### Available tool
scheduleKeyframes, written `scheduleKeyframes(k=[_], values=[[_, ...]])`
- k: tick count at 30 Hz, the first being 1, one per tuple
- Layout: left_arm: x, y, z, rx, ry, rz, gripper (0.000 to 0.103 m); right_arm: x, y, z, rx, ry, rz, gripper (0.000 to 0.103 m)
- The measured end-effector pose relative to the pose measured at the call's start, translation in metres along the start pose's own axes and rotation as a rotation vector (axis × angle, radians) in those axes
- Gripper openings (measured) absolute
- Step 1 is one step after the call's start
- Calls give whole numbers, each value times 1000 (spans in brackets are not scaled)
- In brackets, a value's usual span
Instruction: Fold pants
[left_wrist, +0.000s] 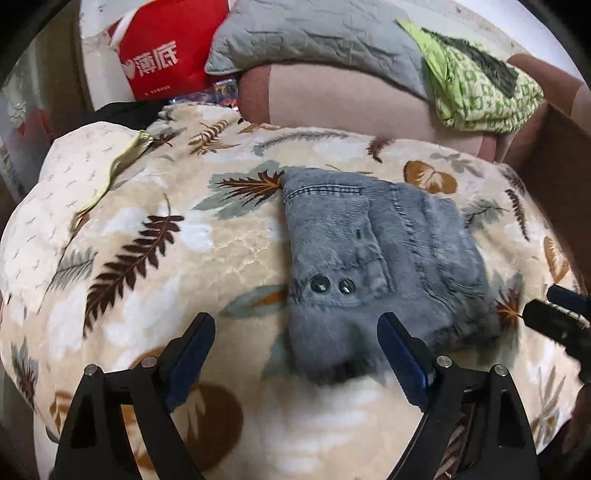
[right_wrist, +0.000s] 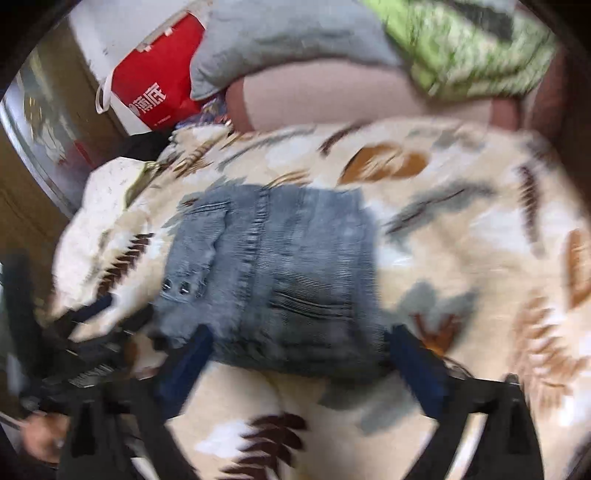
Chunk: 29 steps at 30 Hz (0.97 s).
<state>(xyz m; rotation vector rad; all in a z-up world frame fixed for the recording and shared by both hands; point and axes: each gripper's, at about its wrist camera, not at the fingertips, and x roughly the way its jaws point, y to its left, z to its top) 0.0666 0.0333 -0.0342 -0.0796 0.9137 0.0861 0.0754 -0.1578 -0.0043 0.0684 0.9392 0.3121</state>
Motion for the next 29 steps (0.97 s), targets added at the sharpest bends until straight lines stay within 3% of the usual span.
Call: scheduleKeyframes(k=[4,10,14,29], values=[[-17,-10,-15,-18,-6,-46,90,-13,4,-21,-43,-52,-125,103],[-44,-31,-17,9,-61,-62,93,-34,6,-35,-119,-100,-221,103],[-49,-36,-12,30,-81,-35,97,-39,12,-28,-141,-132,-247,103],[-28,-34,1,41,-49,-32,102,-23,25,-16,-191,-108,-275,103]])
